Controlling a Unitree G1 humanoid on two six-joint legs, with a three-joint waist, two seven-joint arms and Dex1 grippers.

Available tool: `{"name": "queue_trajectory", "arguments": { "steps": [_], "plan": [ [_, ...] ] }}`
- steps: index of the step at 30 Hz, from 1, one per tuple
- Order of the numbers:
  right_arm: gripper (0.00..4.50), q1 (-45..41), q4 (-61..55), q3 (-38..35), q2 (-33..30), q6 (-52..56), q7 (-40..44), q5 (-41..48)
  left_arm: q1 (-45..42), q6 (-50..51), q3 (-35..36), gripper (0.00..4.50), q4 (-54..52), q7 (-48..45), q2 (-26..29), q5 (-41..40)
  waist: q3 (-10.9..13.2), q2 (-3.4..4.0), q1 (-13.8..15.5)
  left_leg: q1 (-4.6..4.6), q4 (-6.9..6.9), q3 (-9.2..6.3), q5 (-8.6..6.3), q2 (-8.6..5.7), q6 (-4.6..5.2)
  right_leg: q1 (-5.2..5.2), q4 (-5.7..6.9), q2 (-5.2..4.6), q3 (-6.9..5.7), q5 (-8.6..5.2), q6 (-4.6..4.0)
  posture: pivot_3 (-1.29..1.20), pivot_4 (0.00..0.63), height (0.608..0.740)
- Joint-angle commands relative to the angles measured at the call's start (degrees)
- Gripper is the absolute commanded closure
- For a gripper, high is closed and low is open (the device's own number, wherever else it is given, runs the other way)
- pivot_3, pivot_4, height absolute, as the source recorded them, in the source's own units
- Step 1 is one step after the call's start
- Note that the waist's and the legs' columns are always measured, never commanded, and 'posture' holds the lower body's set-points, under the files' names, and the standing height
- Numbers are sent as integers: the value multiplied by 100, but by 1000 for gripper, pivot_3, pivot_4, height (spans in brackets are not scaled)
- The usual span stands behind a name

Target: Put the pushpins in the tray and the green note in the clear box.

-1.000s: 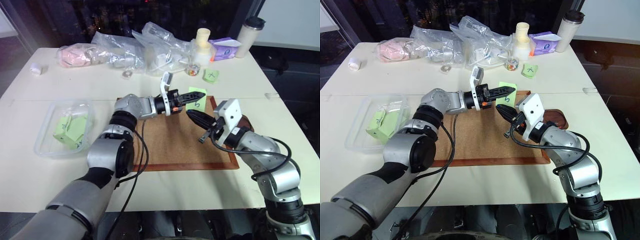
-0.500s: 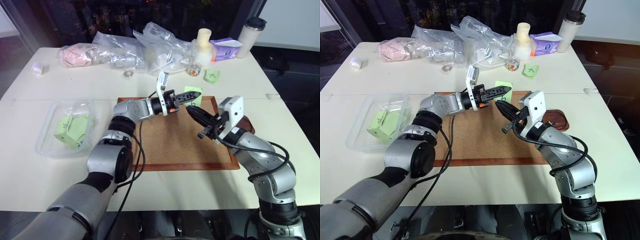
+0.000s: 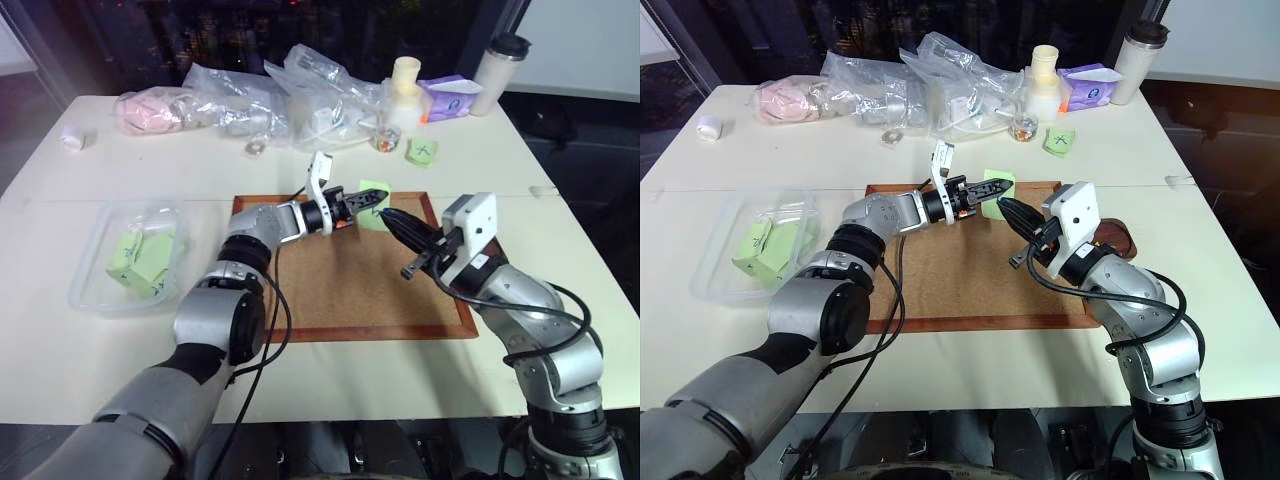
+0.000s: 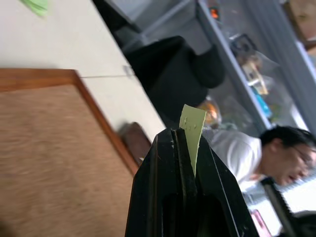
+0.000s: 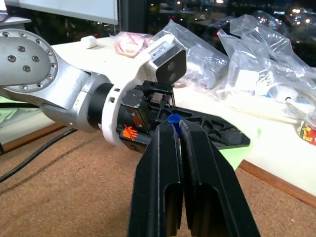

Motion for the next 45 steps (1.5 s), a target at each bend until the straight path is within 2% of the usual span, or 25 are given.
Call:
{"name": "queue_trajectory", "arguments": {
  "steps": [1,6,8,10,13,16,20,27,33,36,43,45],
  "plan": [
    [4500,4,-283,-80,-48,-99,-3,16,-161,-49,114,4426,-33,-3,-23,-43,0,0,7,0,0,0,0,-1,0,0,0,0,0,0,0,0,150,734],
    [4500,-43,-257,-311,105,2,-161,264,-161,152,109,4426,-138,-250,18,-109,0,0,1,0,0,-1,0,-1,0,0,0,0,-1,0,0,0,150,734],
    [4500,-152,-220,-796,268,136,-468,647,-115,117,2,4426,-296,-412,55,-38,0,0,2,0,0,-1,0,-1,0,0,0,0,-1,0,0,0,150,734],
    [4500,-196,-78,-1664,239,376,-913,1000,-20,-319,-360,4426,-852,-690,135,226,0,0,6,0,1,-1,0,-1,0,0,1,0,-2,0,0,0,150,734],
    [4500,-11,209,-2255,-190,791,-1186,863,232,-1407,-1214,4426,-1826,-914,306,987,-1,1,23,-2,2,-1,0,-1,0,3,-1,-4,-3,0,0,0,150,734],
    [4500,194,604,-2186,-653,1219,-1240,589,581,-2365,-2180,4426,-2681,-1291,678,1769,-4,6,12,1,-4,1,0,-3,0,3,-3,-5,0,0,0,0,150,734],
    [4500,136,1426,-1905,-792,1211,-1152,280,728,-2753,-2712,4426,-3232,-1574,1038,2146,-5,7,-11,6,-1,5,1,-3,-1,4,4,-3,5,1,-1,0,150,734],
    [4500,-207,2894,-1347,-823,492,-653,-267,901,-2792,-2908,4426,-3701,-1622,1213,2238,-5,9,4,6,0,5,1,-3,-1,4,3,-3,6,1,-1,0,150,734],
    [4500,-321,3396,-1279,-805,233,-545,-523,1043,-2616,-2867,4426,-3856,-1489,1222,2200,-5,9,2,5,1,5,2,-3,0,4,3,-4,5,1,0,0,150,734],
    [3576,-346,3519,-1361,-748,116,-567,-554,1197,-2478,-2873,4500,-4063,-1436,1227,2152,-5,10,-1,5,1,5,2,-2,-1,3,4,-4,5,1,1,0,150,734],
    [28,-368,3532,-1389,-715,35,-577,-586,1324,-2346,-2869,4500,-4234,-1363,1248,2148,-5,11,-2,6,2,5,2,-2,-1,4,6,-4,5,1,1,0,150,734],
    [28,-372,3534,-1393,-707,34,-592,-591,1332,-2331,-2866,4500,-4250,-1345,1253,2146,-5,11,-2,6,2,5,2,-2,-1,3,6,-4,5,1,1,0,150,734]
  ]
}}
